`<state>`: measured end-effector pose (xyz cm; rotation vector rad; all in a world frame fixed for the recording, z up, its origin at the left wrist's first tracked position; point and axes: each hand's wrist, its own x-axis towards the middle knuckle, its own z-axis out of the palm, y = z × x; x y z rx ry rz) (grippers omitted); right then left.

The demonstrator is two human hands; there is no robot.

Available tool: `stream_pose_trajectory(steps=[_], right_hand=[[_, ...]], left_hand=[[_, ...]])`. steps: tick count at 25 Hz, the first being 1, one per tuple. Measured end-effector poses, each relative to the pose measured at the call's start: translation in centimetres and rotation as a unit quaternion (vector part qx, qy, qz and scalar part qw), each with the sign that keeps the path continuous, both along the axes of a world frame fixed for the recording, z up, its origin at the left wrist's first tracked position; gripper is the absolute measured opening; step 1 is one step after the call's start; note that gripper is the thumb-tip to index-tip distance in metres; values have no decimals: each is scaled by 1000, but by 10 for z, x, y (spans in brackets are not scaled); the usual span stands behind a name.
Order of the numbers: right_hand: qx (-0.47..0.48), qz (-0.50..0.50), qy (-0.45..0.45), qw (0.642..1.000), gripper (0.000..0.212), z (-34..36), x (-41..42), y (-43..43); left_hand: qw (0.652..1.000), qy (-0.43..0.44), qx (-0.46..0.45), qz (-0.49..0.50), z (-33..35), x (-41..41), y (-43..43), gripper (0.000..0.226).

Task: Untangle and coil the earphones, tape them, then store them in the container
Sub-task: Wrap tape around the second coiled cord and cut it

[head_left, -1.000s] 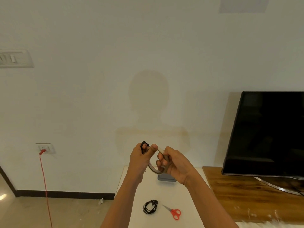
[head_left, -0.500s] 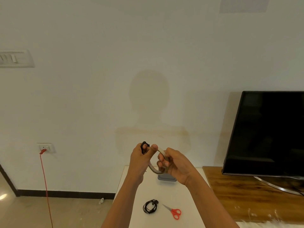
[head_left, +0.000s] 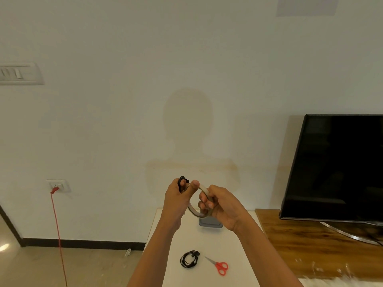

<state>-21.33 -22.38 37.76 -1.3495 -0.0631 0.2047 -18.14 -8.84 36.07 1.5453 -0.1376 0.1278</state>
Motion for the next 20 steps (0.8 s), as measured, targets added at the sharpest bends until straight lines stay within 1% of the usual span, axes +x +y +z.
stream_pose_trajectory(steps=[10,14,16,18,20], right_hand=[[0,3,-8,1000,29,1,-2,-2],[-18,8,-36,999,39,2,-4,0],[-18,11,-55,998,40,3,-6,-1],[-29,9,-84,996,40,5,-7,-4],[-58,-17,-130,990,34,7,-7,-6]], left_hand=[[1000,1,-4,-7,1,-2,-1,42],[1000,11,-16,-6,4,-4,-1,41],[1000,15,-18,-6,6,-3,1,46],[1000,10,-27,-6,9,-4,2,60],[999,12,-47,1,11,-4,4,68]])
